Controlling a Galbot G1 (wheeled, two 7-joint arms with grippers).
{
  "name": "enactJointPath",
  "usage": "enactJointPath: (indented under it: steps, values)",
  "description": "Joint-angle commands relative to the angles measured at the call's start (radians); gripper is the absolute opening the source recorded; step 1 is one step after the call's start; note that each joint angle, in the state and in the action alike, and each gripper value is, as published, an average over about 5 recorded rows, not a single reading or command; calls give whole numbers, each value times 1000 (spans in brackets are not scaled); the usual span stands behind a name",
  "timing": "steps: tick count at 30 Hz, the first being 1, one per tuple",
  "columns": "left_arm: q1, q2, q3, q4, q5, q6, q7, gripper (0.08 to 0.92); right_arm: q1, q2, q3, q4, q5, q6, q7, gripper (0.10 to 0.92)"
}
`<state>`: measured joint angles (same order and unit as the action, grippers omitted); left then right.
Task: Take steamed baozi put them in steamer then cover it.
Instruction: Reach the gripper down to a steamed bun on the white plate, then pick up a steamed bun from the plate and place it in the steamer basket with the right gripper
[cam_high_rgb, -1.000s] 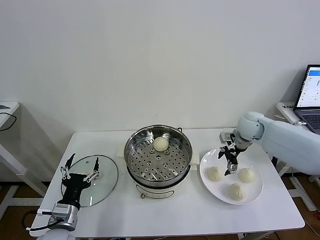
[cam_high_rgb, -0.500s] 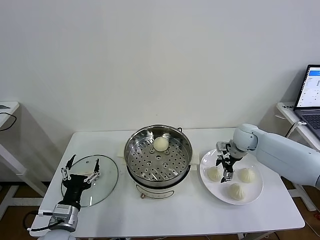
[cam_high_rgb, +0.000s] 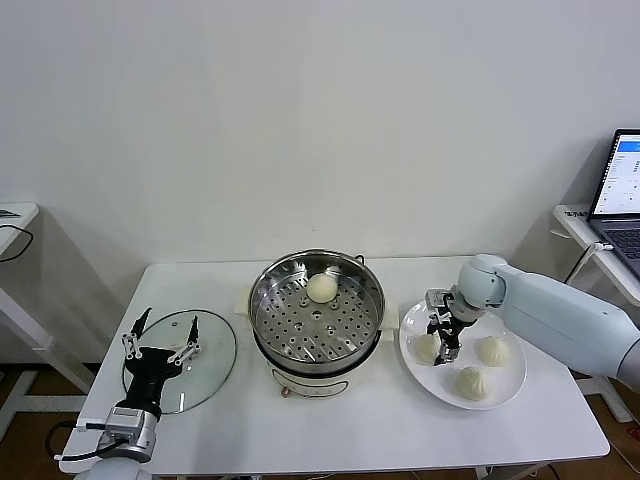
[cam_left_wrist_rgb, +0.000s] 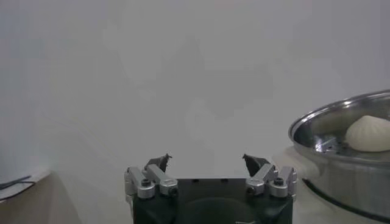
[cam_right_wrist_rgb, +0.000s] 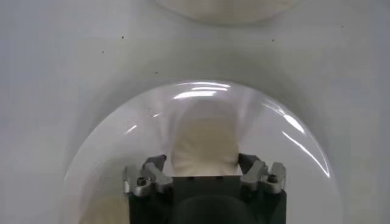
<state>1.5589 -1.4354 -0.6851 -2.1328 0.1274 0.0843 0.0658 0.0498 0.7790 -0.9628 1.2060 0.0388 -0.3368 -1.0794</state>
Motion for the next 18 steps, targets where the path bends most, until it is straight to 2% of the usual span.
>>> enactJointPath:
  steps: [1, 8, 18]
  values:
    - [0, -1, 1, -3, -1, 0, -1, 823, -5, 1, 8, 2, -6, 2, 0, 666]
    - [4, -2, 0, -7, -1, -1, -1, 823, 100, -76, -46, 82, 74, -10, -24, 662]
    - [6, 5, 1, -23, -1, 5, -2, 823, 638, -212, -420, 329, 349, -50, -66, 670]
